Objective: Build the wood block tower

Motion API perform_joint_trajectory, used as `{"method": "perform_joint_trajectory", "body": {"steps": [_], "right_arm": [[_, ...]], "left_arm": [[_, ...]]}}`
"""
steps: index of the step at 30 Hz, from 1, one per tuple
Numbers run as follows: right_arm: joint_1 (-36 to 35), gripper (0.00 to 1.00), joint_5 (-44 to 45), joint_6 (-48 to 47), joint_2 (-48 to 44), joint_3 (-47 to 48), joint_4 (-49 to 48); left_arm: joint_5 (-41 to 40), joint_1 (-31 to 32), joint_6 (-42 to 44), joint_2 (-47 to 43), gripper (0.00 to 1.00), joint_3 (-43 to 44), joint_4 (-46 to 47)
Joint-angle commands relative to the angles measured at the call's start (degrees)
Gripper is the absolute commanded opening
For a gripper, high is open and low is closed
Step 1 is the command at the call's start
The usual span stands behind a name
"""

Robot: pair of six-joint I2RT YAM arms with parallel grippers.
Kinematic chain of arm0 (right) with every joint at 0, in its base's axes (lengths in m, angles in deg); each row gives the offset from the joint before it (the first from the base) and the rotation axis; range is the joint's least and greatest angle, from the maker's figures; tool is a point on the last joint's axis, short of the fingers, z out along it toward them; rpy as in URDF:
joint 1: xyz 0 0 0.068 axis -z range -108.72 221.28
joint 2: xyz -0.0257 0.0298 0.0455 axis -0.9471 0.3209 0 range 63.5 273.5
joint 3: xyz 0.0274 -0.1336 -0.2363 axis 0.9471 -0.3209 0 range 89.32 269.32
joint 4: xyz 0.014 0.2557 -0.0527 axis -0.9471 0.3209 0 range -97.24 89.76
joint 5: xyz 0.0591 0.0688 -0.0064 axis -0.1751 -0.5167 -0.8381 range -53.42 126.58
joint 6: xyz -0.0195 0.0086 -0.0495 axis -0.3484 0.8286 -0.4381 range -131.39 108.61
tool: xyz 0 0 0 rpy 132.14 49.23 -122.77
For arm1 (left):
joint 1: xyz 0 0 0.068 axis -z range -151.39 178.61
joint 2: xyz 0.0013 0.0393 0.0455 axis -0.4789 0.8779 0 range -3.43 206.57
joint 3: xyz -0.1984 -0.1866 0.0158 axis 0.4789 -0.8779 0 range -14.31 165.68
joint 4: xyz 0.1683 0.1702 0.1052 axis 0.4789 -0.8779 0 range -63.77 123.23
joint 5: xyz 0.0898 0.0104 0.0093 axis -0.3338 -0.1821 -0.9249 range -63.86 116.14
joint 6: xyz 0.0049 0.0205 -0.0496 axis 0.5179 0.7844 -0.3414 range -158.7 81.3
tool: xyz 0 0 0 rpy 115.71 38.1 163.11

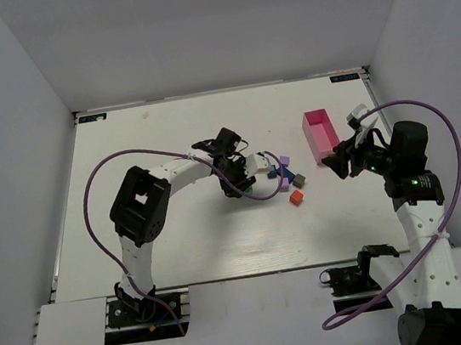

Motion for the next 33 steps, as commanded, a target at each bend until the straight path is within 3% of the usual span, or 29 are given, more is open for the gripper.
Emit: {"method": "perform_joint_trajectory", "body": {"steps": [1,16,33], "right_arm": [[-0.09,0.54,-0.95,-0.65,-0.06,-0.57,-0.82],[-0.18,0.56,-0.95,-0.83,0.20,-0.66,-0.91],[-0.17,0.56,-1.30,-0.65,-0.06,-0.57,-0.73]], "left_arm": [[0.87,-0.07,2.23,0.03,0.51,2.01,-0.18],[-2.38,-0.07,2.23,-2.24,0.71,0.78,1.93],[-6.16,-0.07,1.17,-3.83,0.72,-1.42,4.13]]}}
